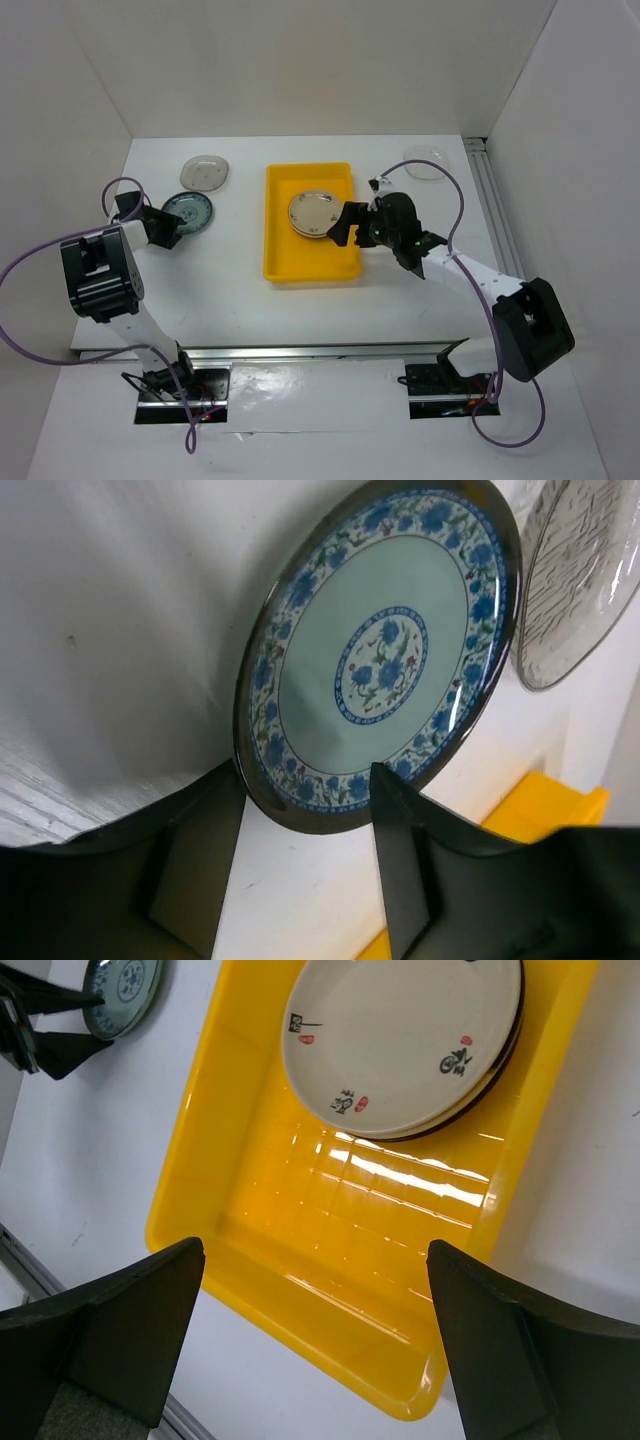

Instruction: Place the plates into the plastic bin on the countertop

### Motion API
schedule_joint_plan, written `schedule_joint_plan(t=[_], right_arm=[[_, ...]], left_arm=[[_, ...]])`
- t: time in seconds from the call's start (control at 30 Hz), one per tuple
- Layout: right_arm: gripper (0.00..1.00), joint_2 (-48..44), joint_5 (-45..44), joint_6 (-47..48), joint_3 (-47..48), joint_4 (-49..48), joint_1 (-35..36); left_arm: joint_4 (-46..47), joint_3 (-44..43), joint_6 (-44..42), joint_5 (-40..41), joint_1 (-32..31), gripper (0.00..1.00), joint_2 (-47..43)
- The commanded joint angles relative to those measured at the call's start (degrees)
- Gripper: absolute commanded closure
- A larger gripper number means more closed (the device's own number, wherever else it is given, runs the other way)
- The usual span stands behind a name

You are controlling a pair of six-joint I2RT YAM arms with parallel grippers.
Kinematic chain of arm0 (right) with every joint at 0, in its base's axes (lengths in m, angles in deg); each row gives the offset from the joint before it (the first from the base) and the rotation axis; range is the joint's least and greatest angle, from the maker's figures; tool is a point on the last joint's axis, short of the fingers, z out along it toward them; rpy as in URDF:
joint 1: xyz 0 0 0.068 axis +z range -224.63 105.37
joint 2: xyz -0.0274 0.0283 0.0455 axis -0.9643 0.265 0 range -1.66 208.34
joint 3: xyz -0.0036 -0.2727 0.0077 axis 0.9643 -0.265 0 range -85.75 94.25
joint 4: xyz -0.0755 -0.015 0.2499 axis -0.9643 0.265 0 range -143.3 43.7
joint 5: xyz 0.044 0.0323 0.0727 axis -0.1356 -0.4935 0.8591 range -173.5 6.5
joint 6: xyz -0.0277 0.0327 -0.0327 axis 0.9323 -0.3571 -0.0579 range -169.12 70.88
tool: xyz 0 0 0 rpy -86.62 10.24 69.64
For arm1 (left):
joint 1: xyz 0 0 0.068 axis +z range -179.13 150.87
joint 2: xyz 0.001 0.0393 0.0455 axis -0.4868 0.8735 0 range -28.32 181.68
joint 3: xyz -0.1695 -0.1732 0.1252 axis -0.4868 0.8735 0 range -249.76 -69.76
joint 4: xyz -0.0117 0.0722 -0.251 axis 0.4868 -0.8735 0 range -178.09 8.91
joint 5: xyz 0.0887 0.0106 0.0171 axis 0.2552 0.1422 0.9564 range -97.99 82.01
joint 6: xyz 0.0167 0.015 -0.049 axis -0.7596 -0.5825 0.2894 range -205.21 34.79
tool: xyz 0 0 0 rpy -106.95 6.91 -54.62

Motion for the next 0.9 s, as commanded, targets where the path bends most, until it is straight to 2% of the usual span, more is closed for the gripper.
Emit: schedule_joint_plan(t=[0.0, 0.13, 0.2, 0.27, 0.33, 0.43, 0.57, 0.6, 0.7, 0.73, 0.8, 0.87], right_arm=[[0.0, -3.1, 0.2, 0.4, -0.9, -3.7, -1.6], [0.0, -4.7, 0.8, -0.1, -0.9, -3.1, -2.9], [0.0, -5.3, 0.8, -0.1, -0.9, -3.0, -3.4], [0.0, -6.2, 1.3, -0.7, -0.9, -2.4, -4.0], [0.0, -8.3, 1.3, -0.7, -0.9, -1.9, -4.6], [0.0, -10.3, 1.3, -0.7, -0.9, -0.8, -5.2], [0.0, -12.6, 0.8, -0.1, -0.9, 2.0, -6.8], [0.0, -13.1, 0.8, 0.4, -1.6, 2.0, -7.6], [0.0, -14.4, 0.8, 0.4, -3.0, 3.2, -9.0], [0.0, -14.9, 0.8, 0.4, -3.0, 3.2, -10.1], [0.0, -15.5, 1.3, 0.4, -4.2, 3.9, -11.3], [0.0, -17.3, 1.8, -0.1, -5.0, 4.4, -13.1]], left_arm=[[-4.5, 0.6, -0.2, 5.0, 0.4, 0.46, 3.8], [-4.5, 2.2, 1.3, 5.5, 0.4, 0.73, 2.1], [-6.4, 2.1, 1.3, 5.5, 0.4, 0.8, 2.1], [-8.5, 1.6, 1.3, 6.0, 0.4, 0.93, 2.1], [-10.4, -0.1, 1.3, 6.0, 0.4, 1.0, 2.7], [-14.1, -0.7, 1.3, 6.0, 0.4, 1.0, 2.1], [-14.5, 0.5, 2.6, 10.2, -2.9, 1.0, -8.9], [-13.0, 1.1, 1.6, 10.9, -5.2, 1.0, -15.3], [-7.3, 1.0, -1.6, 10.4, -10.2, 1.0, -22.9], [-6.7, 0.2, -3.6, 9.6, -14.0, 1.0, -25.2], [-6.6, -4.1, -5.7, 5.5, -17.7, 1.0, -24.6], [-7.6, -10.4, -8.6, 2.5, -23.4, 1.0, -19.7]])
